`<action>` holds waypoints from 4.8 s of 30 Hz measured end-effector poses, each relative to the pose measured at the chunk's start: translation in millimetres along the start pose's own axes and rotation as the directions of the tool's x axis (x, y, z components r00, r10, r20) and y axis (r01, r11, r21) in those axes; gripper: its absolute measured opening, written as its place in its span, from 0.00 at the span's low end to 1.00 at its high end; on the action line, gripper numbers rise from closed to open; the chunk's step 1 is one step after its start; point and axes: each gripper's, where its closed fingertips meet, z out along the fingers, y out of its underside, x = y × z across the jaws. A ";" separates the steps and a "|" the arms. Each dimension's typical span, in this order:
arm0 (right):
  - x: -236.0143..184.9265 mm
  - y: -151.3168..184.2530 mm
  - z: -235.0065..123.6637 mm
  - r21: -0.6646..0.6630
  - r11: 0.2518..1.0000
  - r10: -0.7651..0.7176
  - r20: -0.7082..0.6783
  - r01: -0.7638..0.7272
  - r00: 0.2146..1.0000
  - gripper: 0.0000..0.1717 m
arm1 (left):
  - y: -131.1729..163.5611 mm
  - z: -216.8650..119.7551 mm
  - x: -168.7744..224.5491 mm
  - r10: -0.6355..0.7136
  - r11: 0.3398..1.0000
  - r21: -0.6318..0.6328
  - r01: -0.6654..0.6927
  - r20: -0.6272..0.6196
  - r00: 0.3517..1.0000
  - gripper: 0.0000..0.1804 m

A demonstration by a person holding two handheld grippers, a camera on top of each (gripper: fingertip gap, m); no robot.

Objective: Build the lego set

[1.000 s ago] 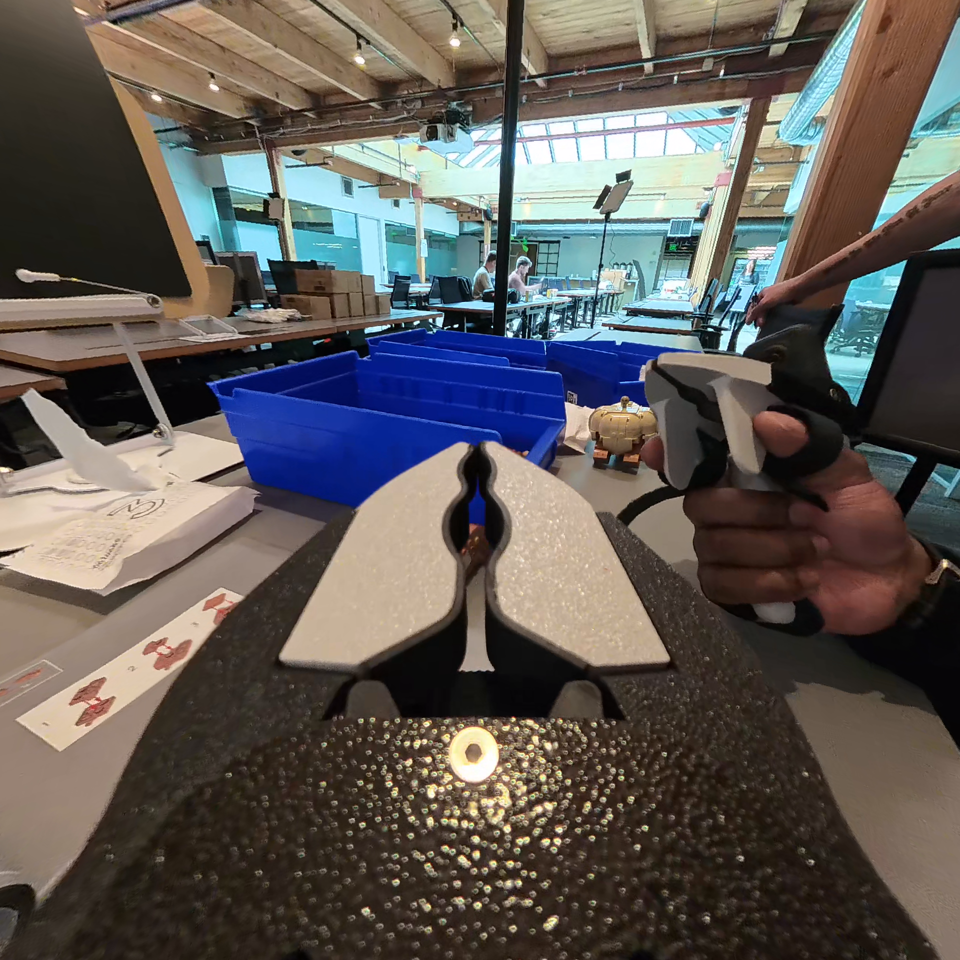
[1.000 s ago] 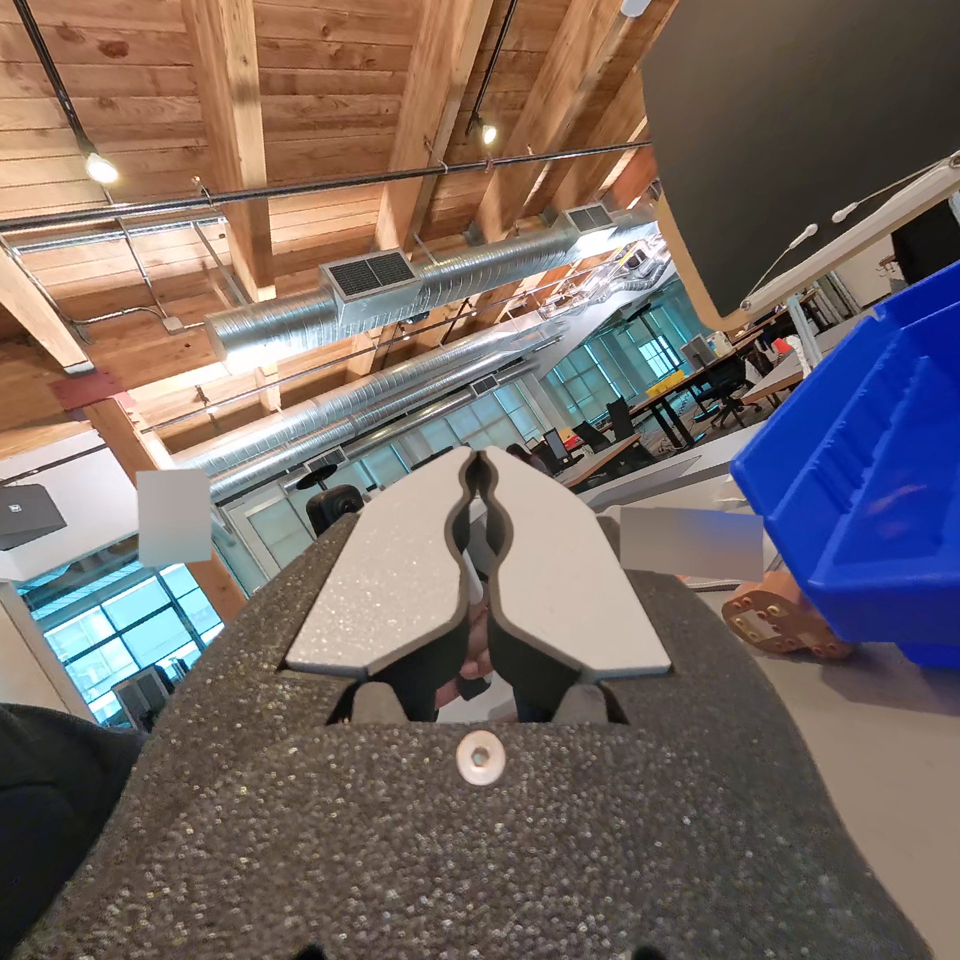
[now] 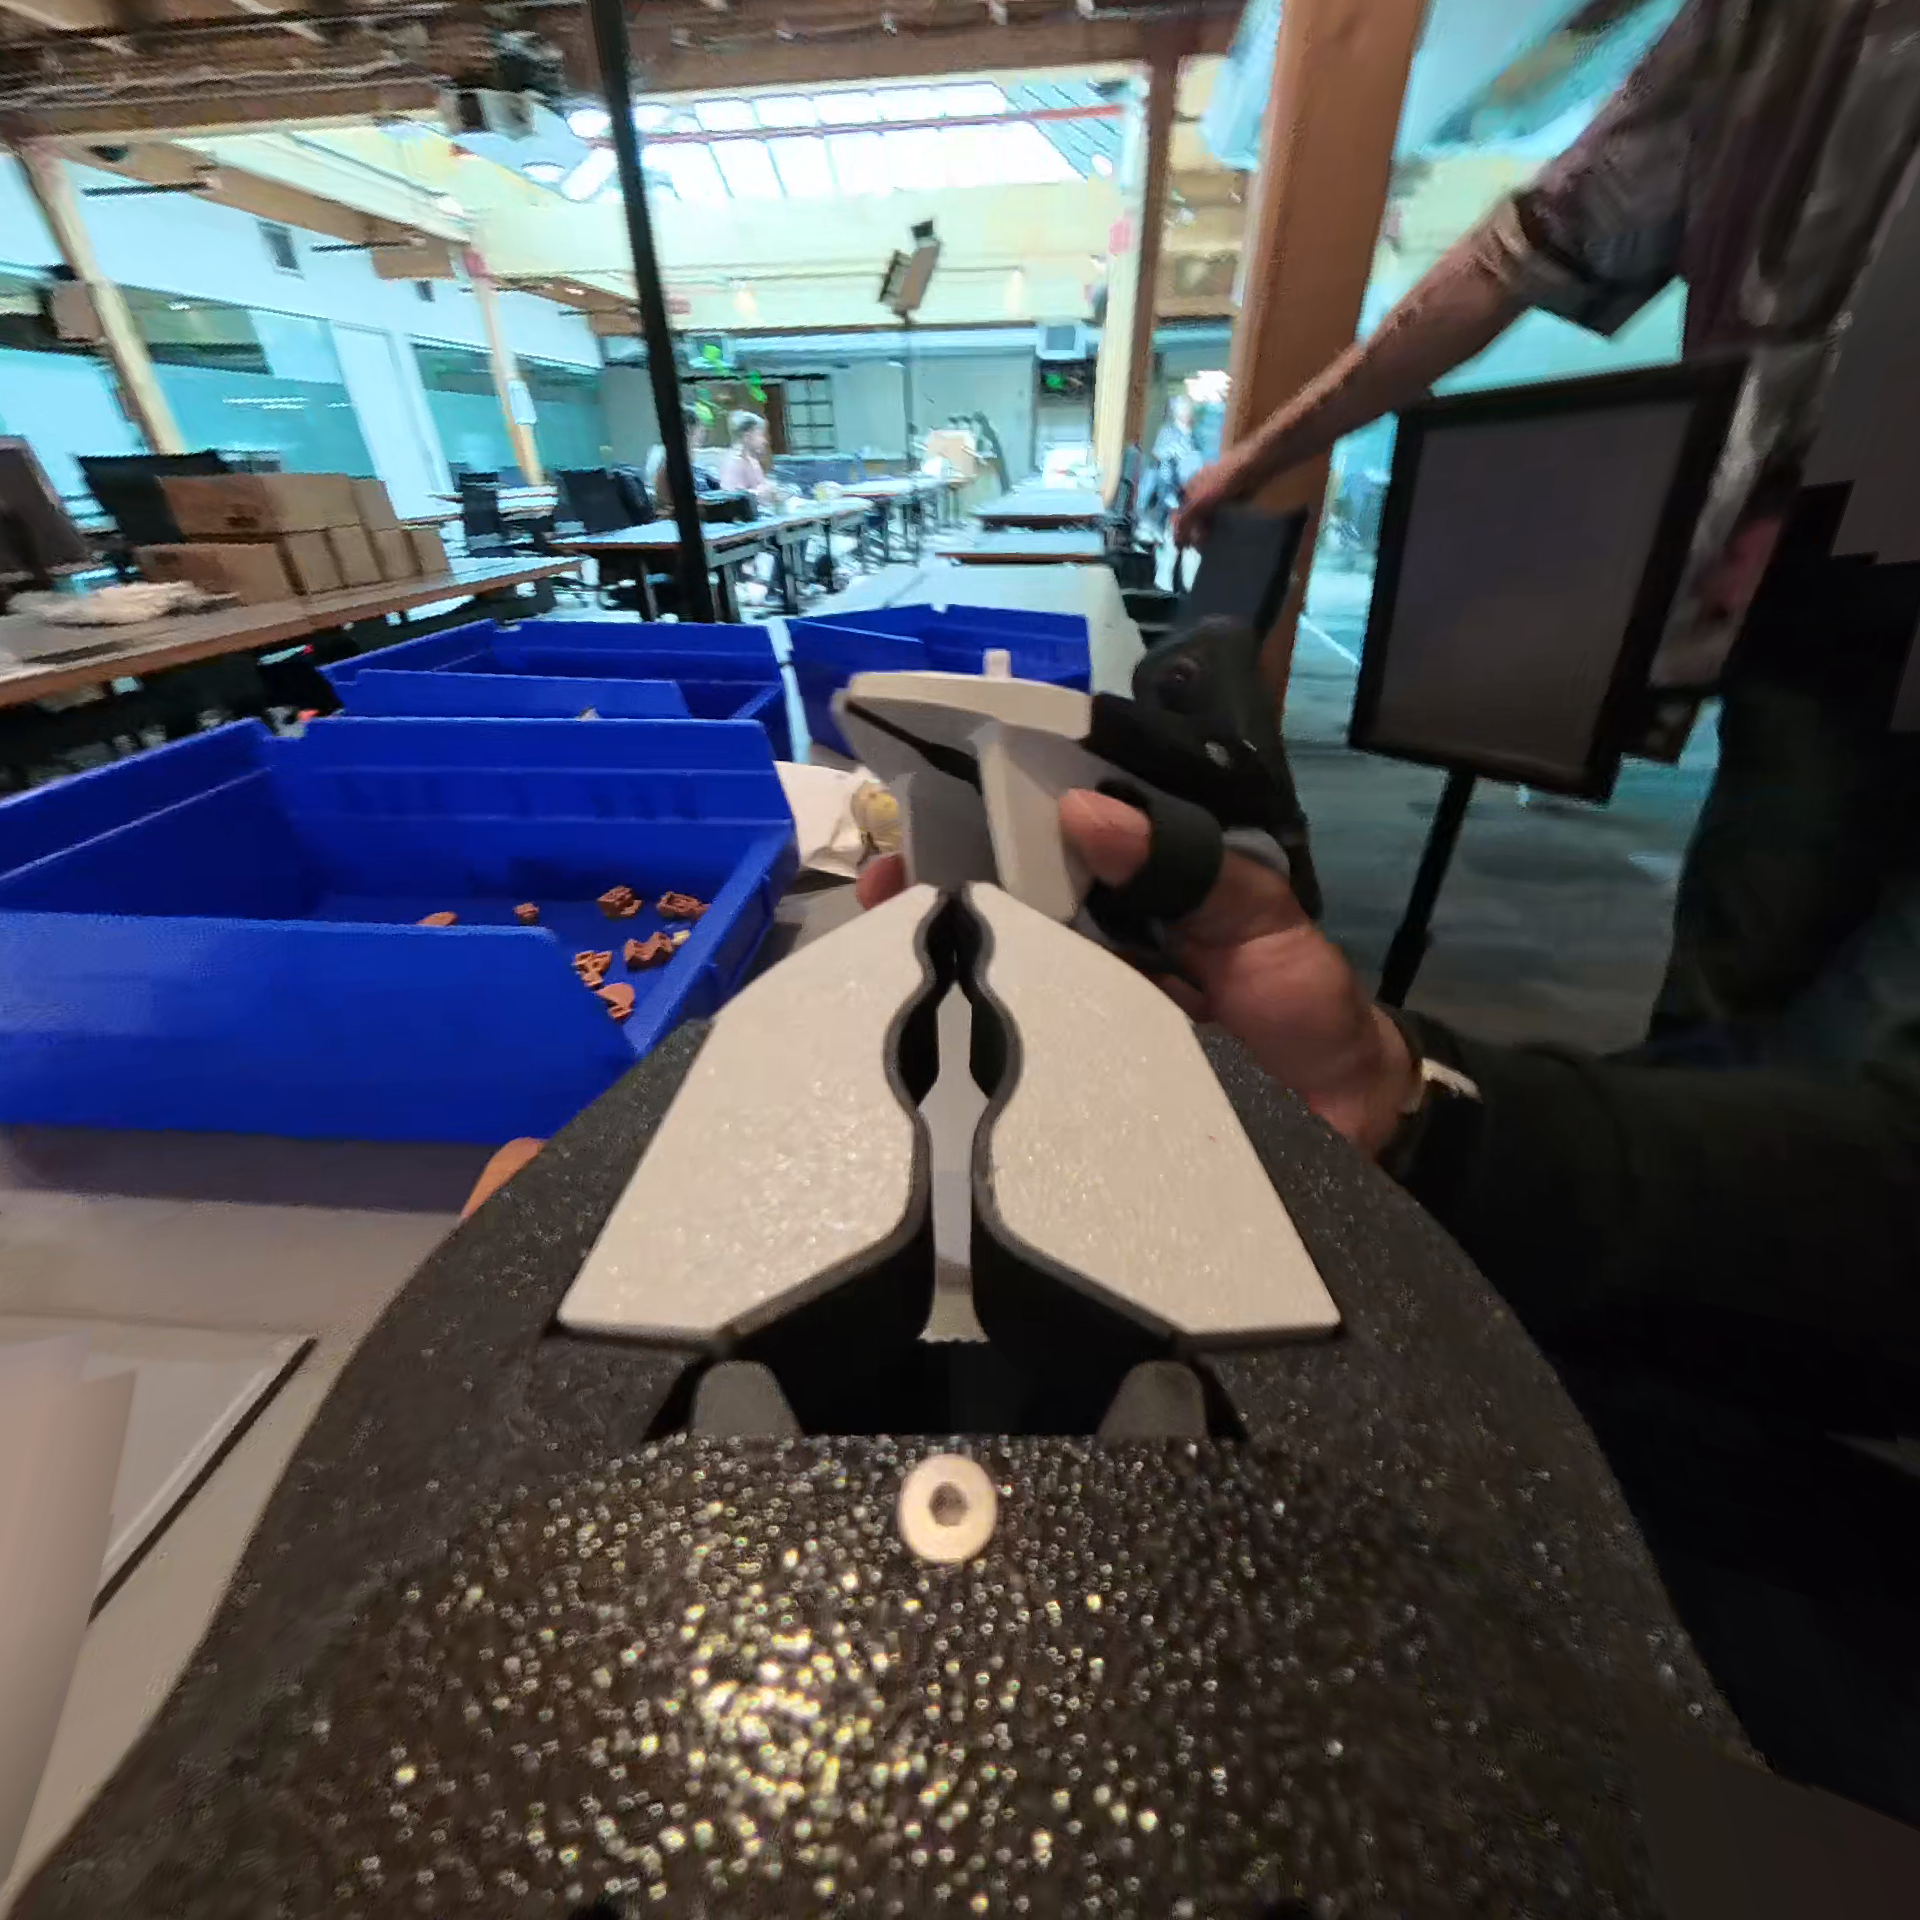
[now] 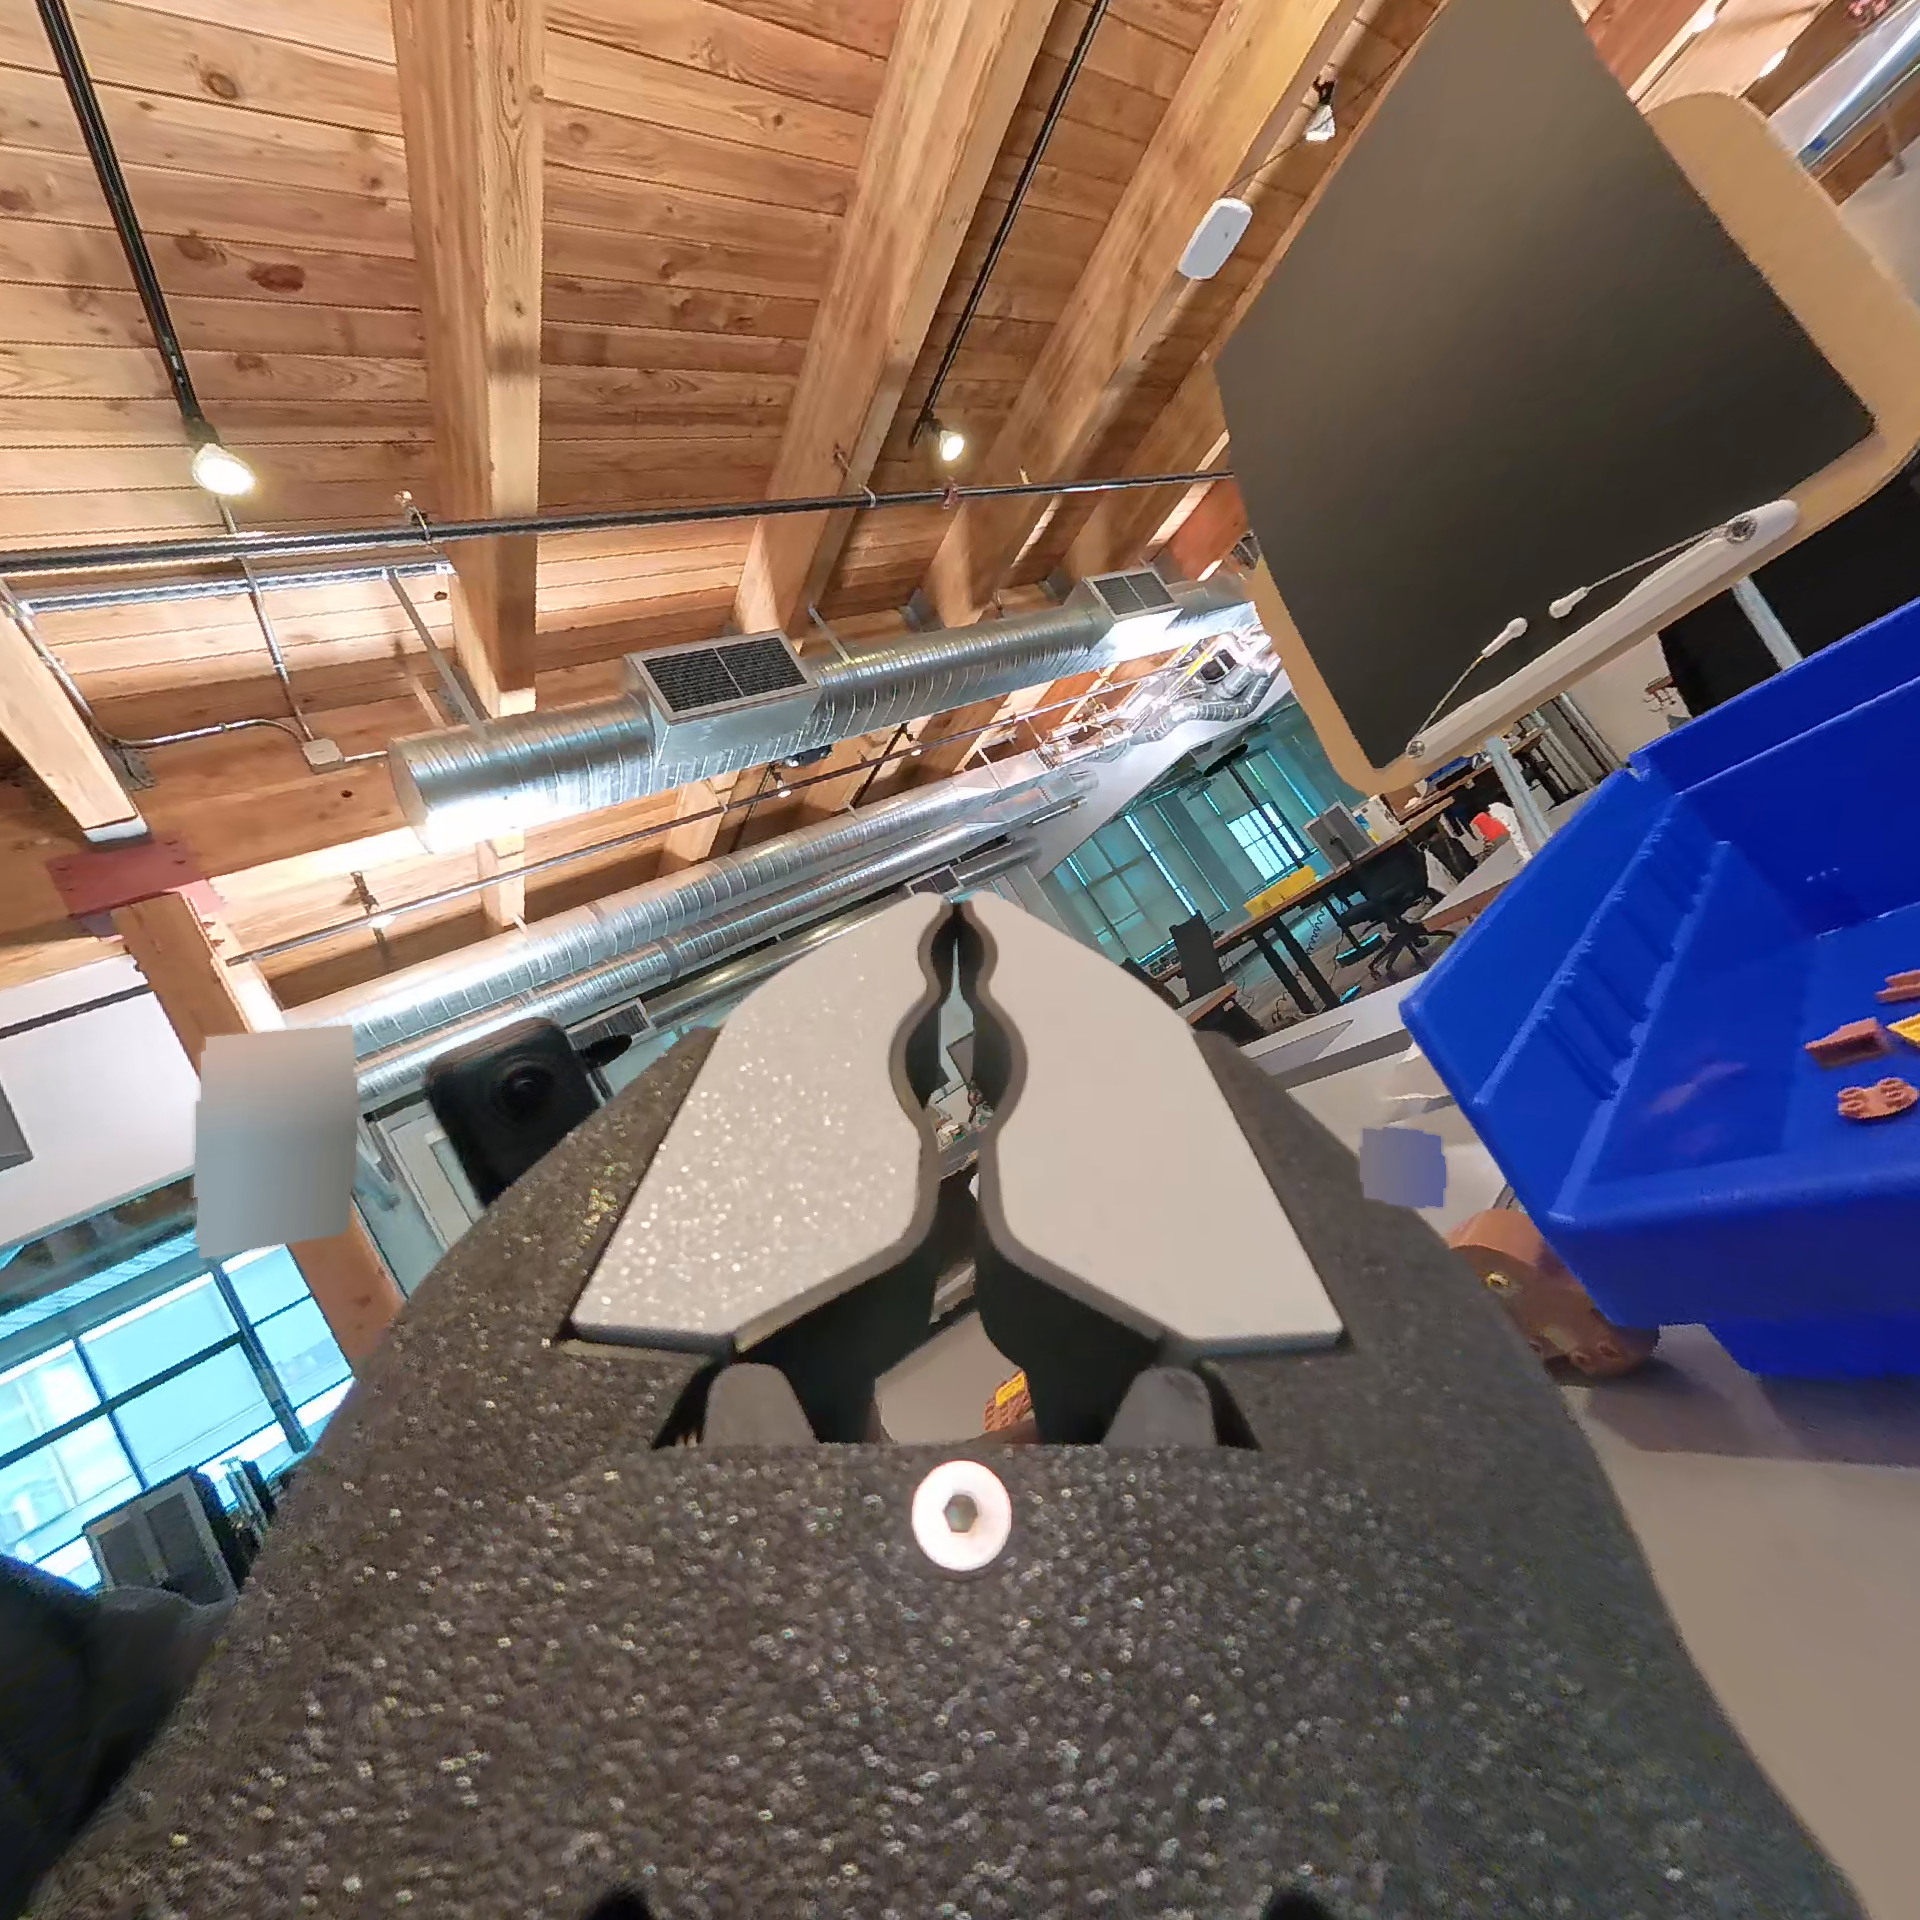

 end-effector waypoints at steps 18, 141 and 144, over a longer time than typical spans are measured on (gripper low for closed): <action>4.2 4.4 0.6 -0.065 0.991 -0.118 -0.056 0.114 0.991 0.00 | 21.0 -43.1 -73.1 0.052 0.994 -0.101 -0.038 0.144 0.988 0.00; 16.8 21.6 -5.5 -0.332 0.715 -0.695 -0.238 0.615 0.679 0.00 | 37.8 -54.5 -87.5 0.074 0.994 -0.101 -0.050 0.252 0.965 0.00; 17.6 22.2 -5.4 -0.337 0.715 -0.694 -0.238 0.613 0.679 0.00 | 37.9 -51.3 -81.8 0.070 0.994 -0.100 -0.048 0.232 0.970 0.00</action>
